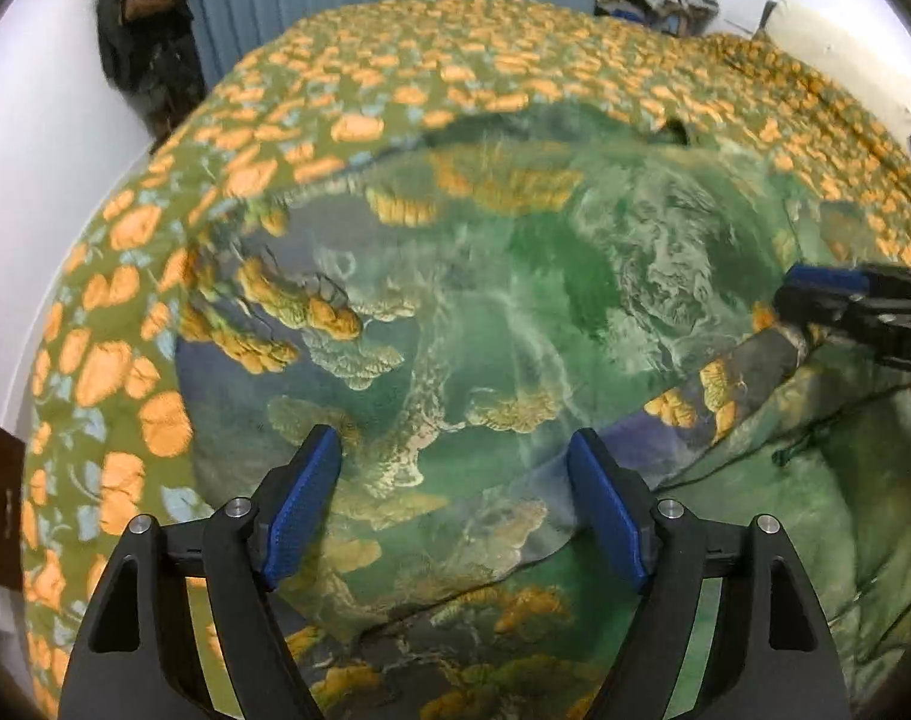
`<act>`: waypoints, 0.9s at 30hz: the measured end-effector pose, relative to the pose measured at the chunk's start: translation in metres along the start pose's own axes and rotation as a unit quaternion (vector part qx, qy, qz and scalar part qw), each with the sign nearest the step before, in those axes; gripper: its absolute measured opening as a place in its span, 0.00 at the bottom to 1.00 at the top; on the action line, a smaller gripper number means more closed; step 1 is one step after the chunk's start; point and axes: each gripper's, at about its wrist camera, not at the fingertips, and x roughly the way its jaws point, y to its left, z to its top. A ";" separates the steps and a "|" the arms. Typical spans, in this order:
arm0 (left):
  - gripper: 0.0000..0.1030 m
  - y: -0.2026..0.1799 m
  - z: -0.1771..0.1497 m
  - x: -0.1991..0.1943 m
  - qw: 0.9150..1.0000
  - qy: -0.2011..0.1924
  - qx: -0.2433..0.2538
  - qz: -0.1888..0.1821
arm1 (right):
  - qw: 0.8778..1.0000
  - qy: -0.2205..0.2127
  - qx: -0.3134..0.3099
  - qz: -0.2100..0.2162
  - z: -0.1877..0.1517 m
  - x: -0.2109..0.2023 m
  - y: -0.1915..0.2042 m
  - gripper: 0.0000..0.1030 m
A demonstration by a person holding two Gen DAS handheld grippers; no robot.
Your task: Fold large clothes
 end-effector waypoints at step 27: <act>0.95 0.042 0.091 0.064 0.987 0.023 -0.157 -0.023 | 1.000 0.001 0.009 0.012 -0.009 0.015 -0.007 0.41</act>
